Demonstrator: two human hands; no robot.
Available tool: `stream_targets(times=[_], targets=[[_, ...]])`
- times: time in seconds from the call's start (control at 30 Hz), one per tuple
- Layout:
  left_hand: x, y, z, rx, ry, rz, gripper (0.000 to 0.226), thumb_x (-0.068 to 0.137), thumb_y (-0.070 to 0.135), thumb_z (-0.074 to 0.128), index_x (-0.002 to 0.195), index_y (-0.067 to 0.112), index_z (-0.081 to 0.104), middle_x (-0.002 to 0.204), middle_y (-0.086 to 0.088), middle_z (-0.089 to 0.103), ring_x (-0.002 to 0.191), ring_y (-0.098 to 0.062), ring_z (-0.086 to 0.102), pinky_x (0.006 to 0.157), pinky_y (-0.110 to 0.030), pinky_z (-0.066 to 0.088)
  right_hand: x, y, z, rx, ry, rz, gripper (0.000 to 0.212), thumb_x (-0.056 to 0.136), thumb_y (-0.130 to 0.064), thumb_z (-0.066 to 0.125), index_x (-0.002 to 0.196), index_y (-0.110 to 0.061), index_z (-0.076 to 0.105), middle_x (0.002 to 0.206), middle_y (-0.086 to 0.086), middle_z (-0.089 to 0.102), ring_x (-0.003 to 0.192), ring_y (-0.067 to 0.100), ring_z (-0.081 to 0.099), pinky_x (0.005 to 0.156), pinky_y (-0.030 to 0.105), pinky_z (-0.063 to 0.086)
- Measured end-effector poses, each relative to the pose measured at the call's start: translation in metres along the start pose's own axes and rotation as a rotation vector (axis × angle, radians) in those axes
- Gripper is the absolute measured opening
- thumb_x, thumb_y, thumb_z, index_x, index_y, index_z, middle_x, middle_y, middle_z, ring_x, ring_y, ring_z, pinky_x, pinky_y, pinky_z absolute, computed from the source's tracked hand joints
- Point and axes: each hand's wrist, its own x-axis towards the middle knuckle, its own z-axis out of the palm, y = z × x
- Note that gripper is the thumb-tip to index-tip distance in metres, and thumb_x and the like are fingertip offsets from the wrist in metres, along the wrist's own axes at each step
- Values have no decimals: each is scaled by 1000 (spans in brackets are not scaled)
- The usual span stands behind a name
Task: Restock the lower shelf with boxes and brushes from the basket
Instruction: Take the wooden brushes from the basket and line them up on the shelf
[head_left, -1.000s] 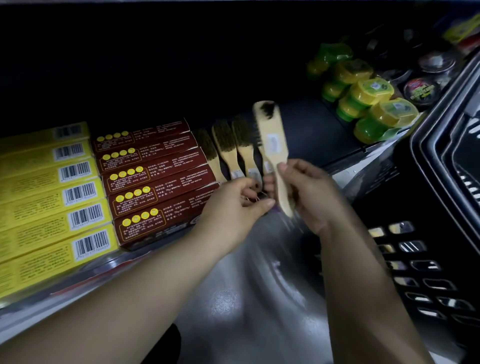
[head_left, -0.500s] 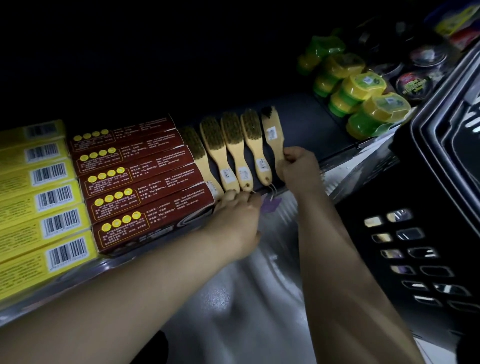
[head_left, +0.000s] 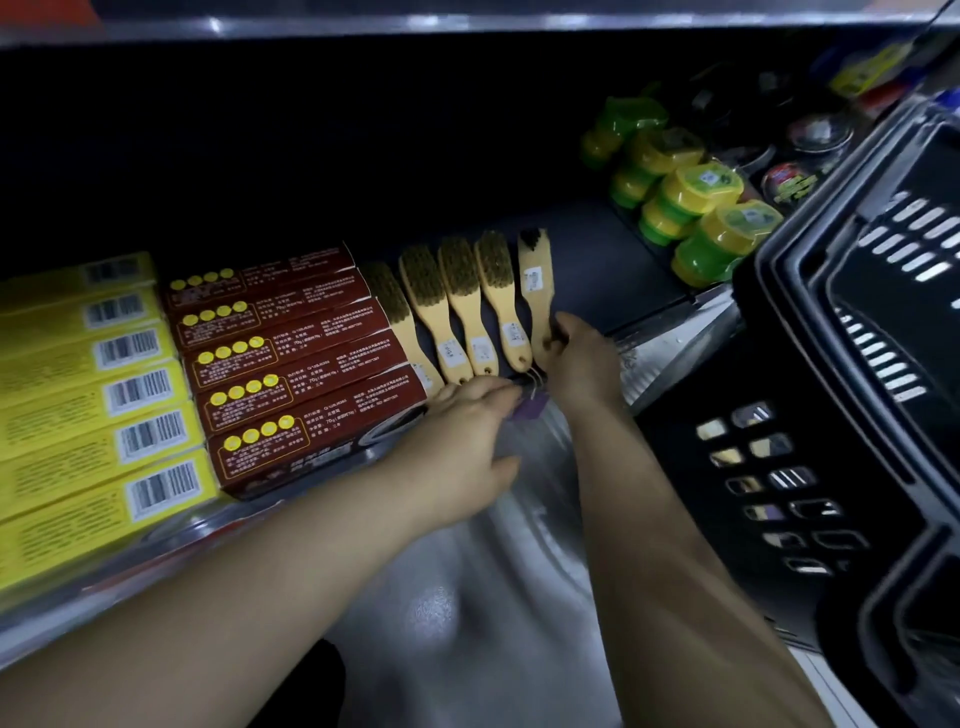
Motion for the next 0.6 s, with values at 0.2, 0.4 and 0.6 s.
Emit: stream_targets(times=[0.2, 0.4, 0.6], targets=[[-30, 36, -51, -149, 158, -22, 42, 85, 16, 58, 127, 22, 53, 125, 5, 51, 109, -7, 50, 88, -17, 38, -75, -33, -39, 433, 48, 47, 45, 85, 7, 42, 125, -10, 51, 121, 15, 54, 111, 30, 52, 94, 39, 45], [-55, 105, -98, -260, 290, -10, 30, 82, 2, 58, 95, 28, 56, 89, 14, 59, 83, -10, 59, 75, -21, 48, -122, -73, -116, 537, 76, -92, 33, 92, -4, 44, 121, -15, 52, 120, 9, 51, 110, 23, 51, 89, 28, 40], [-55, 179, -101, -215, 209, 84, 24, 84, 3, 57, 102, 17, 60, 88, 5, 62, 84, -14, 61, 79, -24, 47, -116, -40, -224, 447, 1, -183, 34, 84, 6, 41, 103, -13, 60, 100, 2, 61, 97, 19, 57, 86, 27, 45]])
